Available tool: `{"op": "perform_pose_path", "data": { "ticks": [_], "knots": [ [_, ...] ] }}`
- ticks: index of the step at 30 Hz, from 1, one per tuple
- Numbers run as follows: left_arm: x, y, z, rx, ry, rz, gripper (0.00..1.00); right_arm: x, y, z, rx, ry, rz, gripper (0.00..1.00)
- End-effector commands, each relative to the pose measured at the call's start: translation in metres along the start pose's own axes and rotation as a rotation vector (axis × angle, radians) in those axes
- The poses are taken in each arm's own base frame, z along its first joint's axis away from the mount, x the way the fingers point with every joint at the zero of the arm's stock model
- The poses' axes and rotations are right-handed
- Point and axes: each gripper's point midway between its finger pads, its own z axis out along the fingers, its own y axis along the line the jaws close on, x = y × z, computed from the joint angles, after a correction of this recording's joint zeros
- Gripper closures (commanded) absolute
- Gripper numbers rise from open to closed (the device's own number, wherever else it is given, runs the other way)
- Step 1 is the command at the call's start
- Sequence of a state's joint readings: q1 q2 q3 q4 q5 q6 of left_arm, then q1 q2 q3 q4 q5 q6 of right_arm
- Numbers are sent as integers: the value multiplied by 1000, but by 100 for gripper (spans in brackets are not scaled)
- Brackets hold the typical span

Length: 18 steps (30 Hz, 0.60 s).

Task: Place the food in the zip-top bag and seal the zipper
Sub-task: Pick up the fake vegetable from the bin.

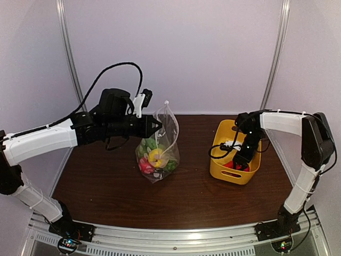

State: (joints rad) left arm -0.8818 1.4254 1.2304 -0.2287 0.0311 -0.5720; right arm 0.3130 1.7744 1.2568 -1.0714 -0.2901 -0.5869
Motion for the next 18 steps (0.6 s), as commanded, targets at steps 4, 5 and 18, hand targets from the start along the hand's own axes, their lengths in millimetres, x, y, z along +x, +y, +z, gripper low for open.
{"op": "perform_pose_path", "data": {
  "ticks": [4, 5, 18],
  "knots": [
    [-16, -11, -9, 46, -66, -6, 100, -36, 2, -102, 121, -256, -29, 49],
    [-16, -11, -8, 46, -66, -7, 100, -41, 8, -113, 108, -293, -42, 49],
    [-19, -17, 6, 66, -47, -15, 100, -132, 134, -250, -247, -849, -333, 51]
  ]
}}
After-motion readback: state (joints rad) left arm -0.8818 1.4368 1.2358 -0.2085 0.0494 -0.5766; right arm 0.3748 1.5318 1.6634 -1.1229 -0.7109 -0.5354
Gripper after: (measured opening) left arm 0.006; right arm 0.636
